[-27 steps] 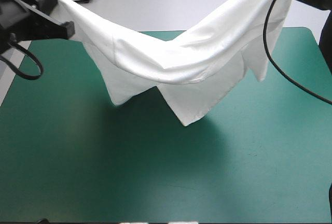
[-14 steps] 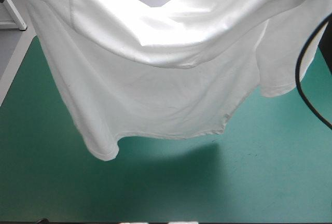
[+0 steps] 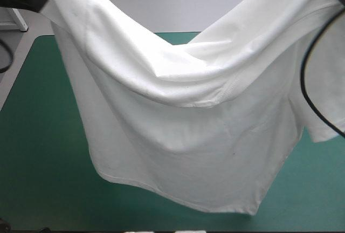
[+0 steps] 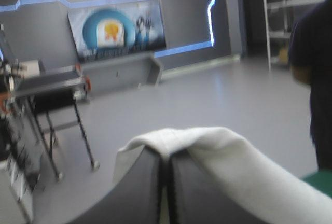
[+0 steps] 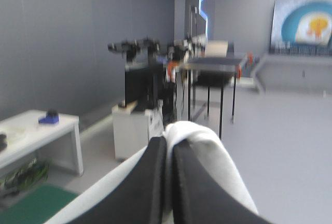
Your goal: Fold the cloth
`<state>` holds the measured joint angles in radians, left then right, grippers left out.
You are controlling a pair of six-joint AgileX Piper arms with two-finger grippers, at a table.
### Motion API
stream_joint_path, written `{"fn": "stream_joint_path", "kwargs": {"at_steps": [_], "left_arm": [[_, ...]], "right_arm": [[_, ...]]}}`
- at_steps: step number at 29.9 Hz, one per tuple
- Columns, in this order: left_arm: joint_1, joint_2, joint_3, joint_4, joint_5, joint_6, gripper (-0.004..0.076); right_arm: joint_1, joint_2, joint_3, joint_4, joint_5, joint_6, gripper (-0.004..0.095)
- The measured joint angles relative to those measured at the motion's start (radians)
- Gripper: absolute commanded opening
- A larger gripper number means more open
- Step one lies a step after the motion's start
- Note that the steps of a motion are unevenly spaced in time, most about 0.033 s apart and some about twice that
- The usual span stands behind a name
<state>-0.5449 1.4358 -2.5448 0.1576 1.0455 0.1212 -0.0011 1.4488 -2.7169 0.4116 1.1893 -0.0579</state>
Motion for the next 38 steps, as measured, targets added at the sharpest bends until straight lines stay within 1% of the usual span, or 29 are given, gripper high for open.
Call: {"fn": "stream_joint_path", "kwargs": {"at_steps": [2, 5, 7, 9, 14, 21, 25, 33, 34, 35, 37, 38], "left_arm": [[0.000, 0.055, 0.029, 0.046, 0.084, -0.005, -0.0022], [0.000, 0.157, 0.081, 0.113, 0.169, -0.039, -0.0022], [0.000, 0.238, 0.111, 0.146, 0.191, -0.063, -0.0022], [0.003, 0.304, 0.121, 0.177, 0.191, -0.072, -0.0022], [0.069, 0.439, 0.122, 0.159, 0.126, -0.083, -0.0022], [0.199, 0.628, 0.124, 0.101, 0.077, -0.102, -0.0022], [0.258, 0.724, 0.124, 0.047, 0.025, -0.128, -0.0022], [0.281, 0.890, 0.126, -0.004, -0.072, -0.135, -0.0022], [0.281, 0.909, 0.126, -0.011, -0.081, -0.135, -0.0022], [0.281, 0.928, 0.126, -0.015, -0.086, -0.135, -0.0021], [0.281, 0.962, 0.127, -0.019, -0.101, -0.135, -0.0010], [0.281, 0.972, 0.127, -0.019, -0.103, -0.135, 0.0010]], "right_arm": [[0.000, 0.046, 0.053, -0.017, 0.052, 0.015, -0.0011], [0.000, 0.121, 0.141, -0.053, 0.061, 0.030, -0.0011], [0.000, 0.164, 0.188, -0.083, 0.061, 0.034, -0.0011], [0.000, 0.209, 0.227, -0.105, 0.061, 0.034, -0.0013], [0.000, 0.352, 0.254, -0.130, 0.061, 0.034, -0.0013], [0.000, 0.599, 0.263, -0.111, 0.060, 0.036, -0.0013], [0.000, 0.727, 0.264, -0.105, 0.059, 0.058, -0.0013], [0.000, 0.880, 0.265, -0.109, 0.041, 0.096, -0.0008], [0.000, 0.892, 0.265, -0.110, 0.037, 0.103, 0.0002], [0.000, 0.901, 0.265, -0.112, 0.034, 0.105, 0.0033], [0.000, 0.917, 0.265, -0.114, 0.033, 0.099, 0.0129], [0.000, 0.921, 0.265, -0.114, 0.033, 0.091, 0.0205]]}}
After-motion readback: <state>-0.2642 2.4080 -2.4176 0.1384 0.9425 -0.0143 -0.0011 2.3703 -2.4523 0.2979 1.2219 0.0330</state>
